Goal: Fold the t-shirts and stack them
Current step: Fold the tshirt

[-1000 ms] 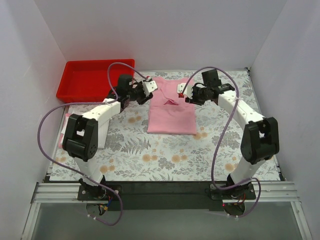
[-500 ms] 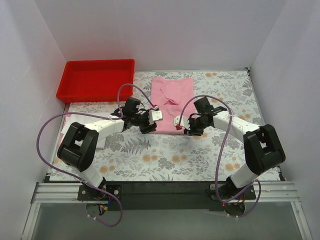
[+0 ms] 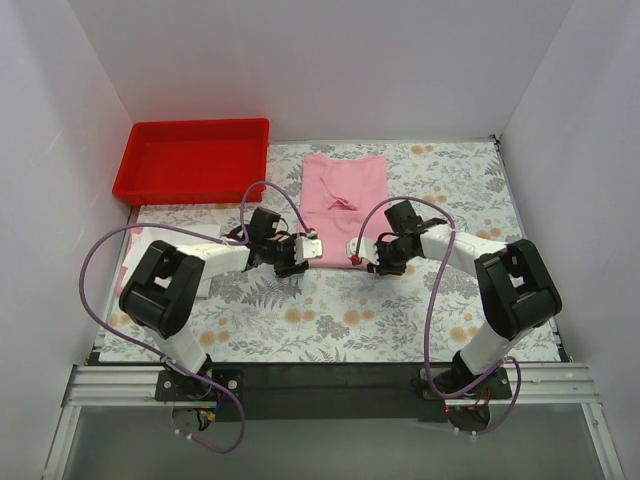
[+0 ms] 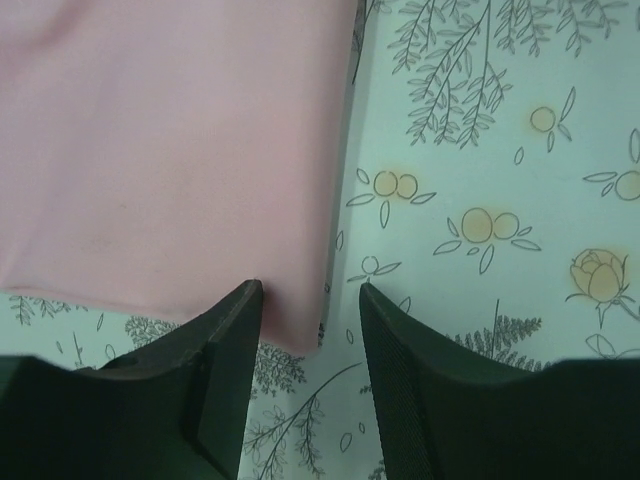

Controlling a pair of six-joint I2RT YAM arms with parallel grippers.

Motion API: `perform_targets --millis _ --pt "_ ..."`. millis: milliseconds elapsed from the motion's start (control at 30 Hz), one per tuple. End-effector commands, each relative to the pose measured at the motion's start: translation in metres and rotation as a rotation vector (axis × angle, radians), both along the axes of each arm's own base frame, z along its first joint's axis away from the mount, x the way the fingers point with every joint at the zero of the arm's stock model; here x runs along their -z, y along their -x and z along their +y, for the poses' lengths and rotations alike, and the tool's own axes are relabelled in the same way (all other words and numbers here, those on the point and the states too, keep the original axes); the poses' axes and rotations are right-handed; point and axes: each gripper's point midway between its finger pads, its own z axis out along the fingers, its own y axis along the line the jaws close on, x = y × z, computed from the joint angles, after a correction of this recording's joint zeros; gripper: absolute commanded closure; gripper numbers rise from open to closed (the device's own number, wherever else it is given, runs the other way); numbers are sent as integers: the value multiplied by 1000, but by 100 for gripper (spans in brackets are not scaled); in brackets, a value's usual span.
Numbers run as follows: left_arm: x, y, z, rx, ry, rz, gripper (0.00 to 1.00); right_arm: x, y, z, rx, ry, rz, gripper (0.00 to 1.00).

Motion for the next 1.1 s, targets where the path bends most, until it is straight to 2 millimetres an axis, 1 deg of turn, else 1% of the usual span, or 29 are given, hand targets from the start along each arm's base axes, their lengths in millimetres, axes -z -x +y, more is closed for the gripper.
perform_targets --millis 0,133,200,267,333,367,400,433,500,567,667,867,1000,1067 --pt "5 4 7 32 -36 -45 57 6 -3 -2 -3 10 -15 66" --pt "14 11 14 44 -64 -46 58 10 -5 -6 16 25 -18 68" --pt "18 10 15 40 -70 -37 62 7 -5 -7 26 20 -21 68" --pt "17 6 14 38 -71 -43 70 0 -6 -5 31 3 -30 67" --pt "19 7 13 39 -74 -27 81 -11 -7 -4 30 -10 -41 66" --pt "16 3 12 37 -72 -31 83 -15 -7 -2 27 -18 -42 64" --pt "19 4 12 38 -76 -19 87 -24 -11 0 26 -30 -58 64" --pt "18 4 11 42 -73 -17 88 -26 -10 -1 28 -27 -49 63" --pt "17 2 10 45 -71 -19 90 -34 -14 1 27 -39 -65 60" --pt "17 2 10 46 -72 -13 91 -36 -17 1 23 -43 -70 57" --pt "16 1 8 52 -71 -17 93 -29 -17 2 9 -36 -62 57" --pt "14 -1 8 46 -69 -11 93 -5 -15 -2 -7 -2 -33 56" --pt "16 -1 10 37 -71 -1 89 7 -11 -5 -15 14 -27 56" --pt "16 -1 9 40 -66 0 90 13 -10 -9 -7 31 -20 66"
